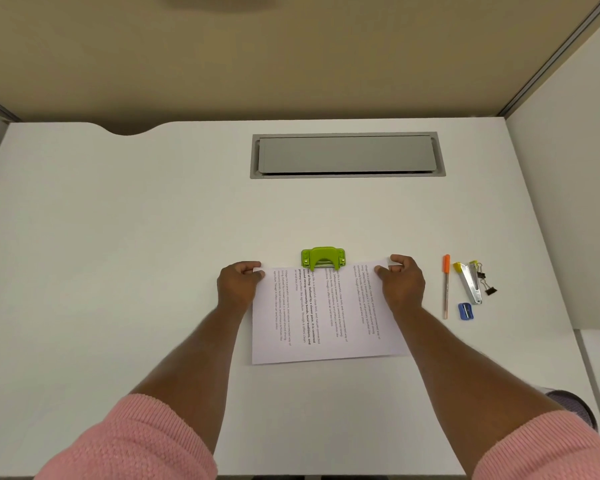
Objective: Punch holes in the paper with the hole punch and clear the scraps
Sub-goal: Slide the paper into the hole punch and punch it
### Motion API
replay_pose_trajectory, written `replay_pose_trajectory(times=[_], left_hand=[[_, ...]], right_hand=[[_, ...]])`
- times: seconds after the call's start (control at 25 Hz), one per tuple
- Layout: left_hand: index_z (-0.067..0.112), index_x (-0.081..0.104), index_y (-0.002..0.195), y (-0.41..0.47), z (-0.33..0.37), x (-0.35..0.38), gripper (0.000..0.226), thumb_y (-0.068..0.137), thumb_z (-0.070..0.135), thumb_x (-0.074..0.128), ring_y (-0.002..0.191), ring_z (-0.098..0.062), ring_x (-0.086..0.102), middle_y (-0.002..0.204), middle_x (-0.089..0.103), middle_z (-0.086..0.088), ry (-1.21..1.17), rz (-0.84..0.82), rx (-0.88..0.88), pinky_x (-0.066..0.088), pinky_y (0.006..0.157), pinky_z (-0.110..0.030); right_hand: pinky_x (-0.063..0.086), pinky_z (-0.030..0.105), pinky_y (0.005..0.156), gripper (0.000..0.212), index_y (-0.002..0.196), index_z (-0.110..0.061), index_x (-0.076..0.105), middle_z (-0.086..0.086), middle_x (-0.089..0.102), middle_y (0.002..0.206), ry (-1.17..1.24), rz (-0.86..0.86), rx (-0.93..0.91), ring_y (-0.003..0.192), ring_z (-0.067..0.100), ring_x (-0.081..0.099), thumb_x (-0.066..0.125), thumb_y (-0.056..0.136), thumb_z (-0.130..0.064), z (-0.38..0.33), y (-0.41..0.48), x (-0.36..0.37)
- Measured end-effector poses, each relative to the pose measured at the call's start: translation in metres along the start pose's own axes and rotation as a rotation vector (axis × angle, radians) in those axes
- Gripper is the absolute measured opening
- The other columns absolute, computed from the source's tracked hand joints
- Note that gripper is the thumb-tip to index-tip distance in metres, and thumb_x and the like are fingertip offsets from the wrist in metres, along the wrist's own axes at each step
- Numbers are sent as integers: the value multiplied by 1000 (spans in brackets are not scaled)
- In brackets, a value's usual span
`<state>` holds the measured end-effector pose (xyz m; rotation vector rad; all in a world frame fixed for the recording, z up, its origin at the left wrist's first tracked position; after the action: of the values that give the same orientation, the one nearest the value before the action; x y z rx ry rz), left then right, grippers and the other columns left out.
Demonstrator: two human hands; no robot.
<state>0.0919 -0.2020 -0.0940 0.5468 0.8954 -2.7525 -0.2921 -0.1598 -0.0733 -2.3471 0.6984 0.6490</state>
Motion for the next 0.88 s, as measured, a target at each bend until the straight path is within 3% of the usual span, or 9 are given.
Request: replay_pose_trajectory(times=[0.36, 0.88], left_hand=[[18, 78, 99, 3, 8, 2, 18, 83, 10, 76, 81, -17, 62, 89, 70, -4, 12, 14, 9, 52, 84, -30], [19, 77, 98, 8, 17, 6, 17, 83, 12, 76, 83, -18, 66, 92, 75, -4, 6, 35, 14, 55, 87, -34]], right_hand=[[36, 21, 87, 41, 123, -14, 63, 9, 68, 116, -18, 9, -6, 99, 18, 59, 77, 85, -20, -5, 6, 2], [39, 24, 87, 40, 121, -17, 63, 4, 68, 112, -18, 13, 40, 94, 14, 55, 77, 85, -22, 0, 14, 0]])
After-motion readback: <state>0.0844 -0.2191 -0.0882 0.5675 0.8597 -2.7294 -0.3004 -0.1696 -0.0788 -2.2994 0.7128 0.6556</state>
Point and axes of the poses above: each hand's wrist, its own y-axis towards the middle knuckle, its own x-axis out of the palm, z = x × y, the point moved 8 cm from there along y, towards the middle knuckle
